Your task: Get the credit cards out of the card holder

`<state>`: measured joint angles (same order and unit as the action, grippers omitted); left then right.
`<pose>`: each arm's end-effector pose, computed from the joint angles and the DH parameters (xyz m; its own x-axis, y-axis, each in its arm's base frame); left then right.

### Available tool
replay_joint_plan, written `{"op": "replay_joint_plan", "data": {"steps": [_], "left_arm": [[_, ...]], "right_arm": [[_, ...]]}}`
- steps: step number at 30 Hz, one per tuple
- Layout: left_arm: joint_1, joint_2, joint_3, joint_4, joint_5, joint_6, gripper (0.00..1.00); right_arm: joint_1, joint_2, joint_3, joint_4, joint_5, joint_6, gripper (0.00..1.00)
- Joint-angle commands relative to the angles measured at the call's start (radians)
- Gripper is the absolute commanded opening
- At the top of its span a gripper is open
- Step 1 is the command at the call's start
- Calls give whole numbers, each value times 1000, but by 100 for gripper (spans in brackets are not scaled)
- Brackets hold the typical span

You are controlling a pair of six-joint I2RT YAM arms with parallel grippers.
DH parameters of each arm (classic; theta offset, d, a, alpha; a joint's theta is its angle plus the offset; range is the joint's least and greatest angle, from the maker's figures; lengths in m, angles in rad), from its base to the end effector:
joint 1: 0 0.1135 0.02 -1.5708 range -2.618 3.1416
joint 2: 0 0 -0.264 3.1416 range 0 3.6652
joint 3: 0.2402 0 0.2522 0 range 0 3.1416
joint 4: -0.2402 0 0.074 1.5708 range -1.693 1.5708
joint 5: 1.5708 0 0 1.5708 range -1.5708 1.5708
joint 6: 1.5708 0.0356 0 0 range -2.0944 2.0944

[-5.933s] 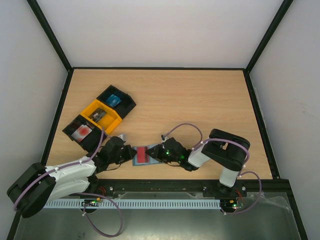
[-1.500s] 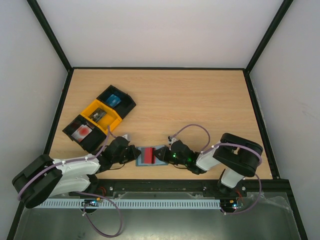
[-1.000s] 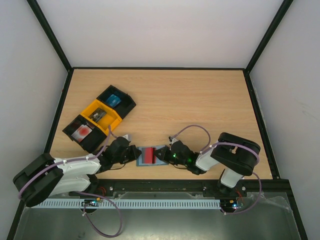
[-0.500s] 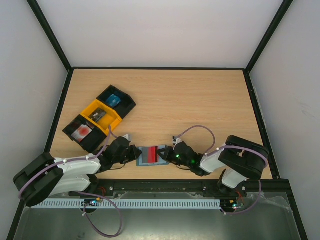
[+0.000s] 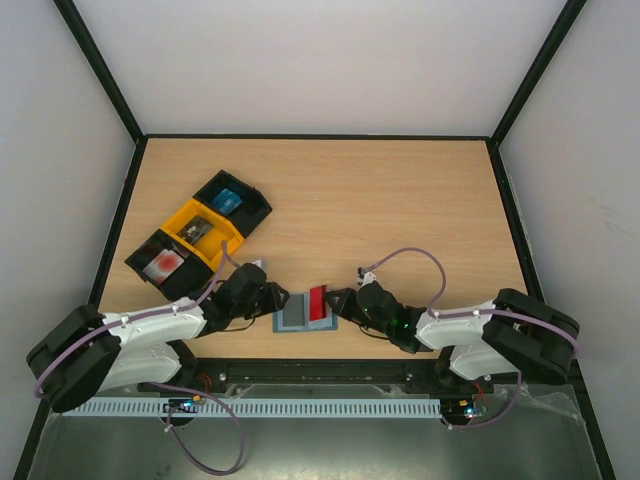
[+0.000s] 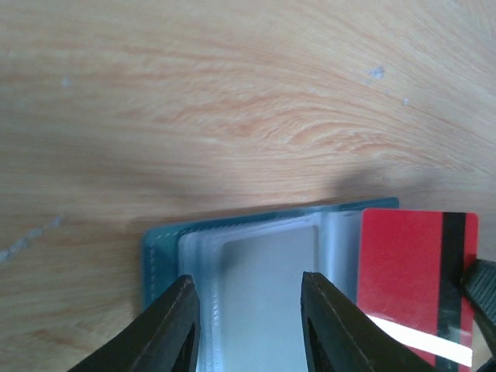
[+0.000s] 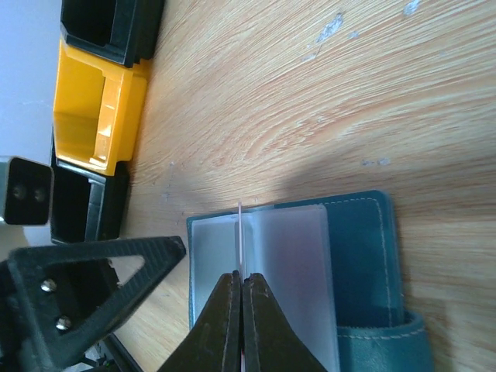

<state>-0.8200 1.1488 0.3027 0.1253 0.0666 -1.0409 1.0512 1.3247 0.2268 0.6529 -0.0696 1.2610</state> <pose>0.1357 -0.1489 0.1384 -0.8865 -0.3119 -0.3418 -0.0025 0.7420 -0.6704 0.1068 0.1918 0.1317 -0.9195 0.3060 -0.2467 -0.0699 0.4903 0.8688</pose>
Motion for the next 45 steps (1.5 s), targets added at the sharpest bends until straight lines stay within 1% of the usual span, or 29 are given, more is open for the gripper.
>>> {"op": "replay_joint_plan", "data": {"steps": [1, 3, 9, 11, 13, 15, 17, 23, 25, 29, 31, 34, 39, 42, 45], "left_arm": [[-3, -6, 102, -136, -70, 86, 40], [-4, -11, 136, -149, -83, 131, 44], [-21, -22, 175, -87, -41, 299, 47], [-62, -49, 187, -89, -110, 350, 47], [-116, -93, 171, -50, -207, 404, 46], [-147, -139, 141, 49, -245, 463, 46], [-172, -187, 103, 147, -236, 544, 46], [-266, -325, 9, 317, -261, 850, 47], [-301, -353, -5, 336, -262, 939, 49], [-322, -387, -2, 341, -208, 1046, 52], [-342, -385, -1, 335, -205, 1109, 54], [-365, -353, 5, 317, -238, 1171, 56], [-408, -261, 9, 363, -238, 1242, 57], [-446, -212, 20, 365, -290, 1286, 57], [-459, -173, 25, 375, -348, 1320, 56]], "right_arm": [[-4, -69, 5, -113, 58, -2, 2], [-4, -103, 4, -133, 57, 11, 2], [-3, -201, 48, -248, 42, 68, 2], [-4, -233, 68, -306, 43, 115, 2], [-3, -261, 98, -382, 49, 157, 2], [-4, -286, 134, -467, 57, 188, 2], [-4, -312, 167, -546, 73, 222, 2], [-4, -413, 229, -742, 152, 383, 2], [-5, -431, 257, -798, 175, 413, 2], [-4, -440, 301, -894, 187, 476, 2], [-3, -440, 305, -903, 169, 495, 2], [-4, -457, 290, -873, 140, 516, 2], [-4, -496, 258, -825, 147, 555, 2], [-4, -502, 268, -831, 150, 554, 2], [-4, -506, 277, -842, 151, 550, 2]]}}
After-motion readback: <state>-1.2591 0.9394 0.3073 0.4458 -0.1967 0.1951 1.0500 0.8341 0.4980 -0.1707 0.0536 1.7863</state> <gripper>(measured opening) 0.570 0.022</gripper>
